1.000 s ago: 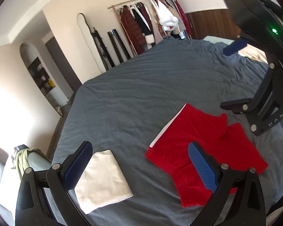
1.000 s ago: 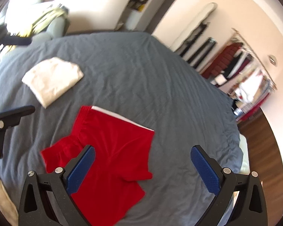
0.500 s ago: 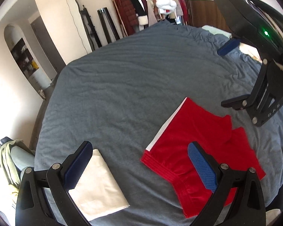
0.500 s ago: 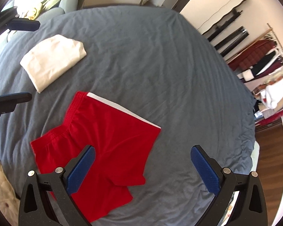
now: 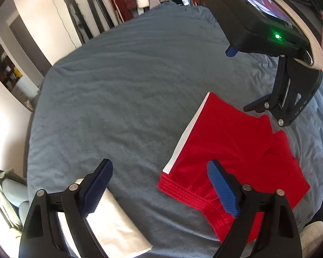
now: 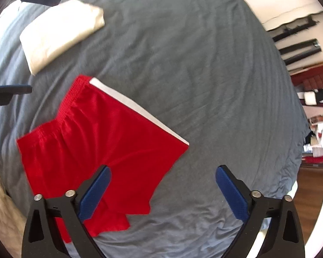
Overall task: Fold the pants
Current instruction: 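Move both tools over the red shorts toward the white-striped waistband, then grasp the waistband corner with the left gripper while the right gripper grasps the other corner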
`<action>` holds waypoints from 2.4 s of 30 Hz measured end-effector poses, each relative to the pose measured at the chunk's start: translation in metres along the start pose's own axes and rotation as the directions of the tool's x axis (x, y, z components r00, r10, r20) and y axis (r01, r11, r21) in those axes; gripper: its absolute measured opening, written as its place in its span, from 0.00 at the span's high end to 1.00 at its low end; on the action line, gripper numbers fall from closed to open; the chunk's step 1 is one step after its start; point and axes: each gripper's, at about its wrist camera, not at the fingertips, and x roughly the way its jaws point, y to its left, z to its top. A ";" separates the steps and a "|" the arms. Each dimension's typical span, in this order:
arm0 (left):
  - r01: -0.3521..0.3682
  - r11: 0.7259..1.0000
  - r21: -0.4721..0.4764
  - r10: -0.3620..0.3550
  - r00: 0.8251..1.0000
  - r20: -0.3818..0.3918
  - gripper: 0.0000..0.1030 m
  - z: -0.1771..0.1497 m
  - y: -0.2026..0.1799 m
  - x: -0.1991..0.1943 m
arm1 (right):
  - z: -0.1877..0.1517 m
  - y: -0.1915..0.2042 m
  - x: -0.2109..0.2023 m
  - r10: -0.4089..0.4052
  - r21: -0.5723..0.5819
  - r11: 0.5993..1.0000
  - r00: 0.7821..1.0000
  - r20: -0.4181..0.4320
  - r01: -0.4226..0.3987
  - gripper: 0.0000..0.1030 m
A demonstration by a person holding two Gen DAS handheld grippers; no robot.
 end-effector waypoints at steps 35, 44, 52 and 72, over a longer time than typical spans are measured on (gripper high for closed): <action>0.204 0.979 -0.026 -0.204 0.945 -0.255 0.18 -0.012 0.008 0.160 | 0.027 -0.026 0.156 0.157 -0.318 0.926 0.973 -0.168 -0.204 0.15; 0.226 0.972 -0.055 -0.233 0.928 -0.292 0.31 -0.008 0.019 0.187 | 0.022 -0.035 0.176 0.168 -0.369 0.901 0.968 -0.188 -0.228 0.26; 0.266 0.962 -0.054 -0.268 0.898 -0.349 0.45 -0.001 0.015 0.214 | 0.021 -0.039 0.209 0.191 -0.365 0.889 0.949 -0.249 -0.275 0.32; 0.271 0.962 0.029 -0.246 0.908 -0.338 0.94 -0.026 0.007 0.217 | 0.018 -0.031 0.217 0.169 -0.331 0.905 0.940 -0.296 -0.268 0.84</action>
